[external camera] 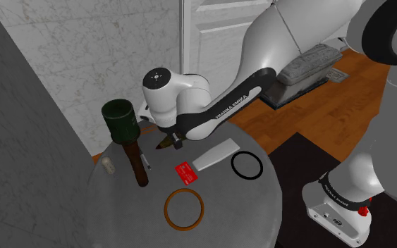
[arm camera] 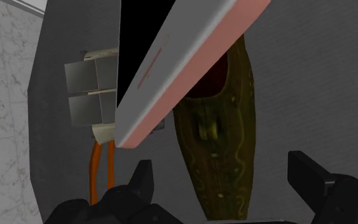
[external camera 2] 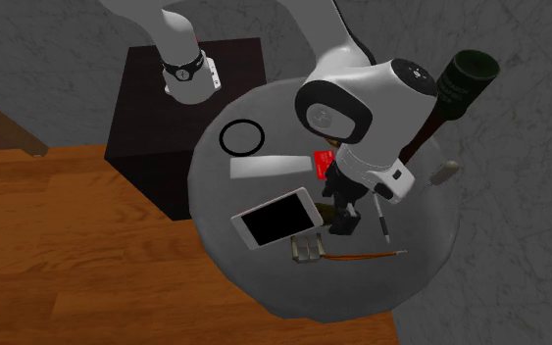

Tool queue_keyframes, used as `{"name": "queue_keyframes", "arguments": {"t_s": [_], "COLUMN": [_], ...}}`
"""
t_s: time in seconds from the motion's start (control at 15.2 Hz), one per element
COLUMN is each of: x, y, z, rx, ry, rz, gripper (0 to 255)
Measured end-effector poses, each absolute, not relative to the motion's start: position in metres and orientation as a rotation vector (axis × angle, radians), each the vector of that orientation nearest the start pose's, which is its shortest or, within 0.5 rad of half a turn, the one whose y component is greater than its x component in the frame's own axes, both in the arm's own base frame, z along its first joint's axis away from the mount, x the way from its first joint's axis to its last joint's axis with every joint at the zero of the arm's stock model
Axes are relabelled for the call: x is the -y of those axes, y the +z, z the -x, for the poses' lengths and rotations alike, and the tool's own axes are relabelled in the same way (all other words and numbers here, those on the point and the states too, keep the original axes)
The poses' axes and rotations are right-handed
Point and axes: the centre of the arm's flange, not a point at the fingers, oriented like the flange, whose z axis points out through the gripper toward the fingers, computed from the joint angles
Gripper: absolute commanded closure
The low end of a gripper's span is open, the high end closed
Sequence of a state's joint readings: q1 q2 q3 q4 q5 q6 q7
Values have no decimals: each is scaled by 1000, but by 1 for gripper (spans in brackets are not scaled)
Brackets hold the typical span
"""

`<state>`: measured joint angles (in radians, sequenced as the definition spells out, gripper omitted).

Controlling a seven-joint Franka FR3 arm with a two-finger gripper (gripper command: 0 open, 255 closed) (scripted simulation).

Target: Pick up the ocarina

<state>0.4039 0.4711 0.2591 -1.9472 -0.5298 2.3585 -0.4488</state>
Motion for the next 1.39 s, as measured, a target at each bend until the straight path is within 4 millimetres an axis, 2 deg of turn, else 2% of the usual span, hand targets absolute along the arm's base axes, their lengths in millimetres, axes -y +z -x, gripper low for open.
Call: {"name": "queue_keyframes", "arguments": {"t_s": [0.07,0.79,1.39], "x": [-370,-370,-370], "y": [239,240,284], "z": [-494,-494,-496], "rx": [2276,2277,2276], "ry": [-2,-4,-2], "rz": [2514,2512,2514], "gripper": [255,255,255]}}
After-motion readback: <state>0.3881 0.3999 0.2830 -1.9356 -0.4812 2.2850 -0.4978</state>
